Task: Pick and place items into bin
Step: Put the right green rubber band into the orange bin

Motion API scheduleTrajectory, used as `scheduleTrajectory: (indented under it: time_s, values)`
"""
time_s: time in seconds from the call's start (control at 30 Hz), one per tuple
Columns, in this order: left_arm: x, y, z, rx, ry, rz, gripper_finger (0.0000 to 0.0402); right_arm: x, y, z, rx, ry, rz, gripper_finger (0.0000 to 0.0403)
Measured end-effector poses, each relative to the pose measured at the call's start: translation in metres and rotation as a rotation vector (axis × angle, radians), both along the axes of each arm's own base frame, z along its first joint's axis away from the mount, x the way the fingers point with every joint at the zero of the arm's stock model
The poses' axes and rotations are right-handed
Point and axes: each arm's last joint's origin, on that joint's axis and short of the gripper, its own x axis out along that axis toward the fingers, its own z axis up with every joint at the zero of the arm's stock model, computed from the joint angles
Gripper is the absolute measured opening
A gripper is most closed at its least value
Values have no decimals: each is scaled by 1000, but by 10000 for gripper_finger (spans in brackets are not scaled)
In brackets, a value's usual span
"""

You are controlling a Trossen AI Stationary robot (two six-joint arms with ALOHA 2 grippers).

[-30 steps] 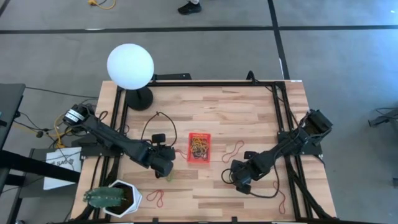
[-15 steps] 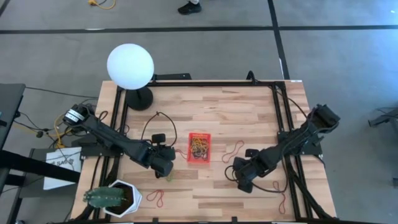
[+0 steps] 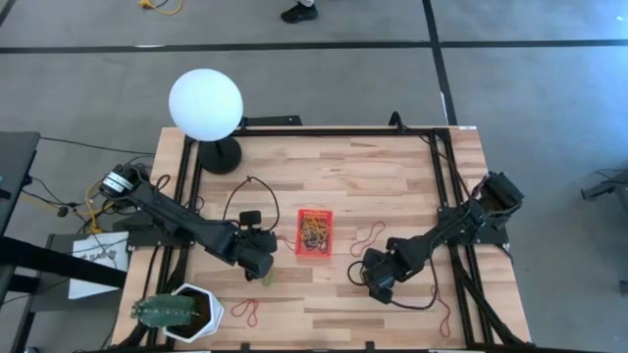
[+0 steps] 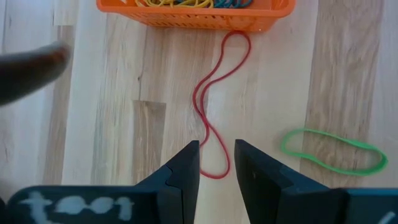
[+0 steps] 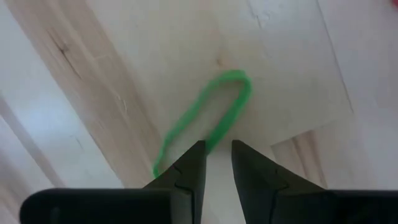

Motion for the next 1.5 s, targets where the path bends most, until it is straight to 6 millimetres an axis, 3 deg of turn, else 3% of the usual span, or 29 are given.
scheduleTrajectory:
  time_s: [0.37,0.73,1.5]
  values:
    - [0,0,0,-1,0,2,91,-1,-8,26,54,-83,-26,72]
    - [0,0,0,0,-1,2,91,2,-6,10,39,-40,-25,72]
    - [0,0,0,-1,0,2,91,5,-3,13,99,-53,-61,72]
